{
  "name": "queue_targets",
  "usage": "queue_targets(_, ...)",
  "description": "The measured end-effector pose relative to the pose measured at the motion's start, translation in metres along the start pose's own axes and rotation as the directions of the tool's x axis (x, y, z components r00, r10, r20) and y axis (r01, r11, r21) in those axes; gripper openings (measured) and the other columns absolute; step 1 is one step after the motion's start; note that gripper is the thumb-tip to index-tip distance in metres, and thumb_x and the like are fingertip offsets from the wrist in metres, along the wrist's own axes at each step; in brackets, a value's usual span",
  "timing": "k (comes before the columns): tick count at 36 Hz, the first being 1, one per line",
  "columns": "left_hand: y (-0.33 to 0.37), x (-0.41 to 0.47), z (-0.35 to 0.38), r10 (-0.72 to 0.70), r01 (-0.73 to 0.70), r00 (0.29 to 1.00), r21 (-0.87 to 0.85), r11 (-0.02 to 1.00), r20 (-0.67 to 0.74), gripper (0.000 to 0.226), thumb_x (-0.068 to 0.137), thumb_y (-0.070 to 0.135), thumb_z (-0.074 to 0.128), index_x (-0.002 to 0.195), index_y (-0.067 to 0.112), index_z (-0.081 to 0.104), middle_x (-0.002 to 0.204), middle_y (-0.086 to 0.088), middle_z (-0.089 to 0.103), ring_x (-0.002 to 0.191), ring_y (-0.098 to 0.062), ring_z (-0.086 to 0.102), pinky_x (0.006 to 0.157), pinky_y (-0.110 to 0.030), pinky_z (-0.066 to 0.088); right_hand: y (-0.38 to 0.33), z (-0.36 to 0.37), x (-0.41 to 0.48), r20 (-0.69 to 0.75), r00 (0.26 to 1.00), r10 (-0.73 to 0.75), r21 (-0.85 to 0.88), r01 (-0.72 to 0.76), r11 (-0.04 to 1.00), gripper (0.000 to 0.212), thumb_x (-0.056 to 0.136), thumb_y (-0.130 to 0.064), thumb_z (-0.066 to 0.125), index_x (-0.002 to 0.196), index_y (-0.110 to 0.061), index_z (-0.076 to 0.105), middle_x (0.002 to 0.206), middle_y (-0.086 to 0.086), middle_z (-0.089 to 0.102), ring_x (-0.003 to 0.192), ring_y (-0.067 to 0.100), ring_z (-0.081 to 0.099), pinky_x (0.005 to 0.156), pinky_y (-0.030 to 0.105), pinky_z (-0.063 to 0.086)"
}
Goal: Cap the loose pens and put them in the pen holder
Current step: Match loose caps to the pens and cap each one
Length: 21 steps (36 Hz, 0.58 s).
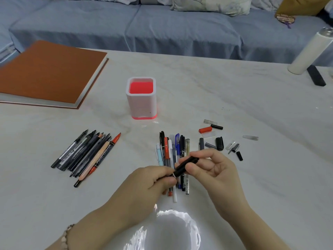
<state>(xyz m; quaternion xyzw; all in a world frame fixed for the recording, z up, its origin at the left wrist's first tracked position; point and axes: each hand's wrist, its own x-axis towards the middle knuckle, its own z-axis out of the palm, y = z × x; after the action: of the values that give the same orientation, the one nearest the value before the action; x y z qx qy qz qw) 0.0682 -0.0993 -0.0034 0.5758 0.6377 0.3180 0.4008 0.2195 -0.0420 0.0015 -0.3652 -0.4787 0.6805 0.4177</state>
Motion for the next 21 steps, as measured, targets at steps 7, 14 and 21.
queue_targets(7,-0.014,0.005,-0.016,-0.204,0.239,0.952,-0.14,0.961,0.228,0.019,0.088,0.021,0.053,0.075,0.016,0.066,0.054,0.009,0.061,0.052,-0.003,0.05,0.057,-0.015,0.04,0.011,-0.004,0.006,0.086,0.983,0.161,-0.304,-0.129,0.944,0.021,0.077,0.004,0.065,0.081,-0.017,0.062,0.069,-0.001,0.074,0.067,0.011,0.07,0.065,0.015,0.052)
queue_targets(14,-0.036,0.003,-0.034,-0.421,0.335,0.894,-0.398,0.854,-0.153,0.016,0.092,0.007,0.047,0.083,0.003,0.06,0.07,-0.007,0.071,0.055,-0.015,0.067,0.054,-0.026,0.052,0.036,0.001,0.038,0.113,0.994,0.005,-0.89,0.099,0.444,0.017,0.089,-0.025,0.054,0.097,-0.023,0.068,0.08,-0.014,0.049,0.074,0.004,0.05,0.08,0.021,0.043)
queue_targets(21,-0.038,0.002,-0.041,-0.507,0.259,0.821,-0.618,0.742,-0.264,0.011,0.093,0.007,0.046,0.088,0.004,0.056,0.074,-0.013,0.066,0.055,-0.013,0.069,0.051,-0.019,0.056,0.045,0.038,0.063,0.087,0.988,0.126,-0.994,0.094,-0.051,0.019,0.089,-0.01,0.047,0.102,-0.009,0.06,0.114,0.007,0.048,0.103,0.025,0.05,0.066,0.028,0.033)
